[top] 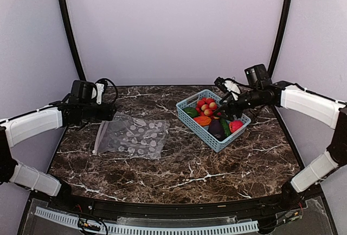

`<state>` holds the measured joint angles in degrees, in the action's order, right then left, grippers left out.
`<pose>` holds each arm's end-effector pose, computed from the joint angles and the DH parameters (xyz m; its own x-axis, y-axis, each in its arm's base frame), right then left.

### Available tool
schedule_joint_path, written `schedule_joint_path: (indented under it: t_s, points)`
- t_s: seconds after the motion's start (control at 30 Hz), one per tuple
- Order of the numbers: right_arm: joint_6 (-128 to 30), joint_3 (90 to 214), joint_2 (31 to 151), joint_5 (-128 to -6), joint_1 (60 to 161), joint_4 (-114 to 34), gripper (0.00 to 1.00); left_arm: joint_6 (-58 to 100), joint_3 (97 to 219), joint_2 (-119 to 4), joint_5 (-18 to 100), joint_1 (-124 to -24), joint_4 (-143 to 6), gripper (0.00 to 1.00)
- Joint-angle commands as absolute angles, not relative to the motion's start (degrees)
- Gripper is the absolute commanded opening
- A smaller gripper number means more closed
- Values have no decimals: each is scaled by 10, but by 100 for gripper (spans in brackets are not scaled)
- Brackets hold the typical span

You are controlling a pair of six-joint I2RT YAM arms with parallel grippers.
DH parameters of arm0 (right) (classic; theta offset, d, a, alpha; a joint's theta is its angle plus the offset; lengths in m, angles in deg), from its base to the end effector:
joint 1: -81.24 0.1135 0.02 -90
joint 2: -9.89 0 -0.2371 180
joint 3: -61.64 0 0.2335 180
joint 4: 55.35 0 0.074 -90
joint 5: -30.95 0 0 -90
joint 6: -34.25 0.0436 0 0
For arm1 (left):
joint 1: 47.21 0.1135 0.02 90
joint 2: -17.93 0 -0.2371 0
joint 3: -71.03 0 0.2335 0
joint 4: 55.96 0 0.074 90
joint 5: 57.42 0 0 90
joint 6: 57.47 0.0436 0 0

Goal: Place the food in the zip-top bag and seal the zipper
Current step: Adjust the bin at the center of the board.

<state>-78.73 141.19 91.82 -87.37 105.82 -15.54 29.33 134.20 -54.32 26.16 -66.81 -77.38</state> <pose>0.2672 0.1450 0.2631 -0.2945 -0.5126 -0.8065 -0.8698 0.4933 0.0041 0.2648 -0.0891 0.2429 -0.4909 0.1159 -0.8635 0.2155 0.9765 0.0086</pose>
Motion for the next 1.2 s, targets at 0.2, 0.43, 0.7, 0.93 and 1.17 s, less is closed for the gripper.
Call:
schedule_joint_path:
  t_s: [0.2, 0.43, 0.7, 0.93, 1.17]
  points:
    - [-775, 1575, 1138, -820, 1147, -77, 55, 263, 1372, -522, 240, -663, -850, 83]
    - [-758, 1644, 1223, -781, 1169, -43, 48, 278, 1376, -484, 208, -663, -862, 83]
    - [-754, 1665, 1261, -752, 1177, -18, 30, 285, 1376, -471, 207, -662, -861, 83]
    - [-788, 1692, 1269, -742, 1178, -16, 2, 286, 1375, -472, 202, -662, -860, 83]
    - [-809, 1759, 1315, -740, 1178, -23, 0, 278, 1370, -487, 198, -662, -854, 85]
